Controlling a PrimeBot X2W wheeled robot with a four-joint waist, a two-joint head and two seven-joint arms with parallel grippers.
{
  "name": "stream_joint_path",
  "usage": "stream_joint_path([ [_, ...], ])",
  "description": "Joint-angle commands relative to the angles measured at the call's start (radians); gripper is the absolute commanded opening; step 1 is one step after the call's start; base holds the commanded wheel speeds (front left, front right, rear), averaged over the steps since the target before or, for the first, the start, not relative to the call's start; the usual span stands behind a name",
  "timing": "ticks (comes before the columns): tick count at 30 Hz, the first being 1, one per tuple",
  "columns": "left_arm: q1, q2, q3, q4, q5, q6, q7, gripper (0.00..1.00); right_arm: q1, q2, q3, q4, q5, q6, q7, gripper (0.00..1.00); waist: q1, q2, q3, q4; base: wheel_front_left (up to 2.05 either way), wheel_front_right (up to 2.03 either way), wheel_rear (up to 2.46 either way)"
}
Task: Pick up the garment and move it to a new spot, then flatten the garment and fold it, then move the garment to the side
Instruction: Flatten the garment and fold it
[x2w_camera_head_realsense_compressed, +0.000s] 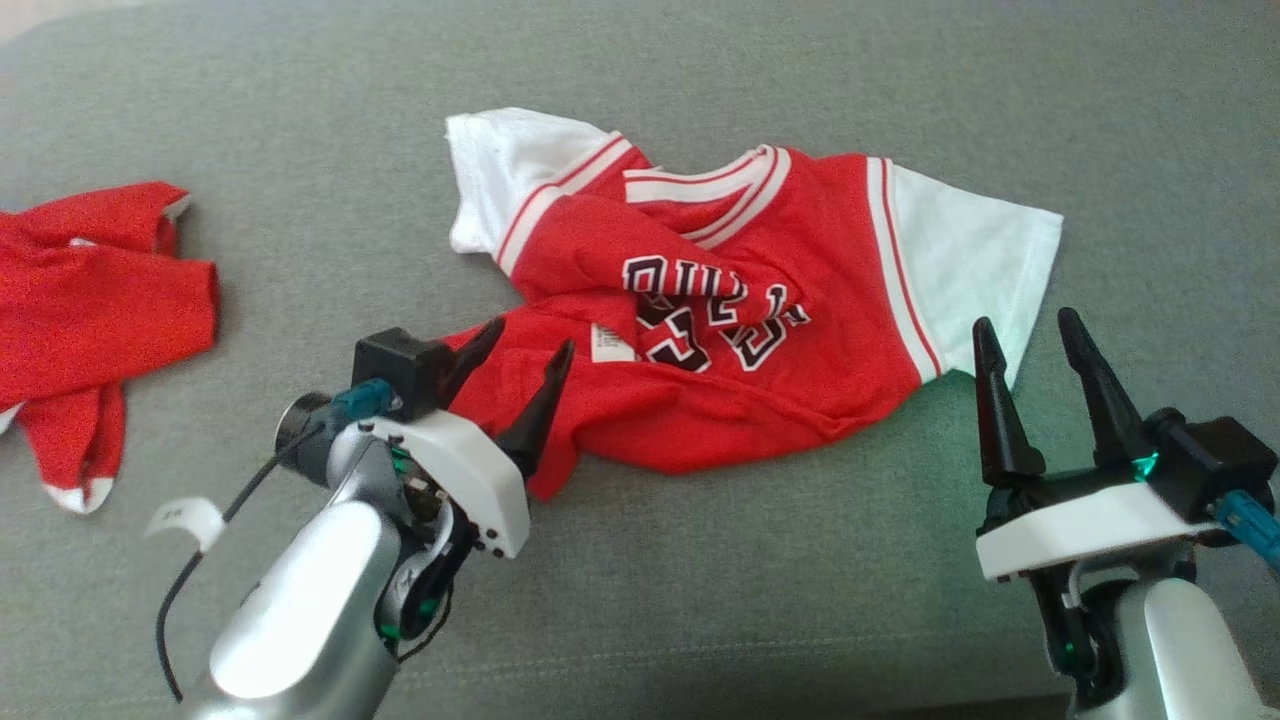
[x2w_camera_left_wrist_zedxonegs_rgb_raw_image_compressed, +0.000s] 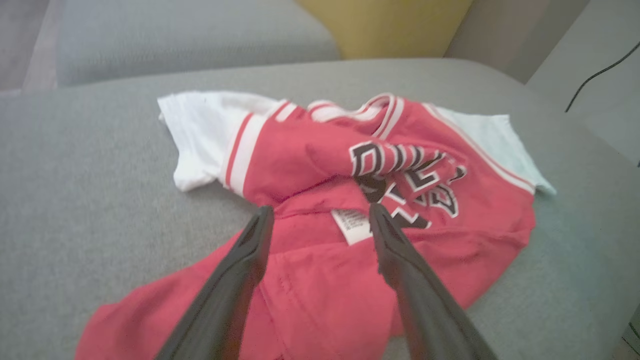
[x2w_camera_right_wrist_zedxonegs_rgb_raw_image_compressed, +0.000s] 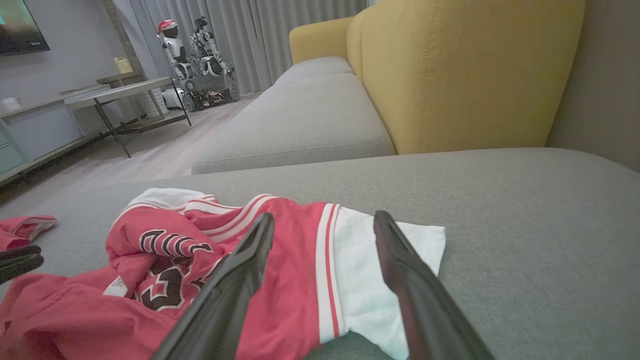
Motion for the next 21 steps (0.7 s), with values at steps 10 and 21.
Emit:
stream_joint_path([
  [10, -0.061, 0.008, 0.054, 0.136, -0.054, -0.009, 0.036, 1.00, -0.045, -0.002, 0.021, -0.008, 0.008, 0.007, -0.028, 1.00, 0.0000, 0.0000, 0.032, -0.042, 0.00, 0.00, 0.00],
  [21, -0.081, 0.012, 0.049, 0.105, -0.046, -0.034, -0.045, 0.00, -0.055, -0.002, 0.013, -0.004, 0.009, 0.007, -0.031, 1.00, 0.0000, 0.0000, 0.040, -0.036, 0.00, 0.00, 0.00],
])
